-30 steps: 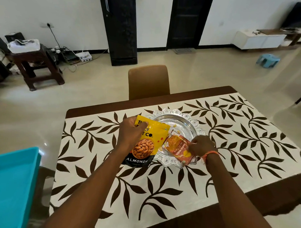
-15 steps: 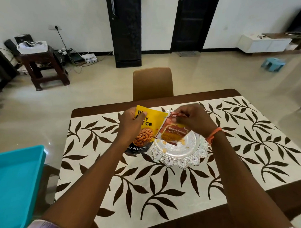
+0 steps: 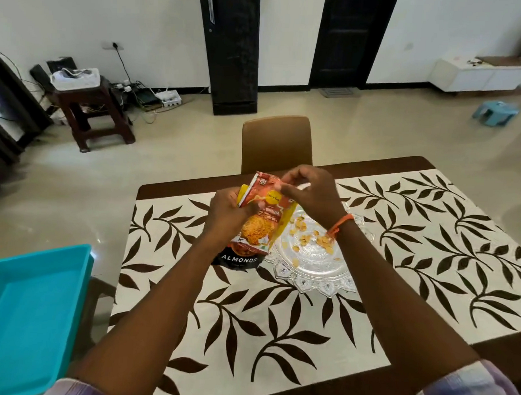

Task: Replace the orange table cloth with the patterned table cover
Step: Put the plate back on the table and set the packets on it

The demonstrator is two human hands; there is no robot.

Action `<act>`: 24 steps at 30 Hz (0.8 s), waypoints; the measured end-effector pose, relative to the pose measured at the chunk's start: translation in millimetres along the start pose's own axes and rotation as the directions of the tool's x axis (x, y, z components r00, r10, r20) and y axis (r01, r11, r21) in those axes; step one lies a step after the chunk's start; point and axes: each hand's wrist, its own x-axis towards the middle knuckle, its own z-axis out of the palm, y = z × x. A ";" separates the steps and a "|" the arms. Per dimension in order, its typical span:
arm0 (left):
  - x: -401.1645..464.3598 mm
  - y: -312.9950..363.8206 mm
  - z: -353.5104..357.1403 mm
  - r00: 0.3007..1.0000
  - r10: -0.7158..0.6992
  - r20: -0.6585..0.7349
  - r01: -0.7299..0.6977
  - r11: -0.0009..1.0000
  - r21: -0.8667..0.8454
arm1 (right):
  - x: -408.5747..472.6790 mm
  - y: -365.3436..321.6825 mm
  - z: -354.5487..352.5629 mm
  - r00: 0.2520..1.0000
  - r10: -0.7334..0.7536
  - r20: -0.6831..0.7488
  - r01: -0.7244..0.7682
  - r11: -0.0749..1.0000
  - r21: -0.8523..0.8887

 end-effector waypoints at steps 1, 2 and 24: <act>0.9 -3.6 -2.9 0.999 -0.017 -0.041 0.017 1.000 0.008 | -4.2 13.7 -4.5 0.999 0.040 -0.025 -0.041 0.998 -0.041; 1.4 -7.2 -5.8 0.997 -0.032 -0.075 0.032 0.999 0.010 | -9.4 33.3 -8.6 0.994 0.106 -0.039 -0.109 0.989 -0.100; 18.2 -25.9 -5.8 0.973 -0.132 -0.187 0.108 0.985 -0.135 | -73.1 128.4 84.6 0.868 0.260 0.423 -0.016 0.866 -0.499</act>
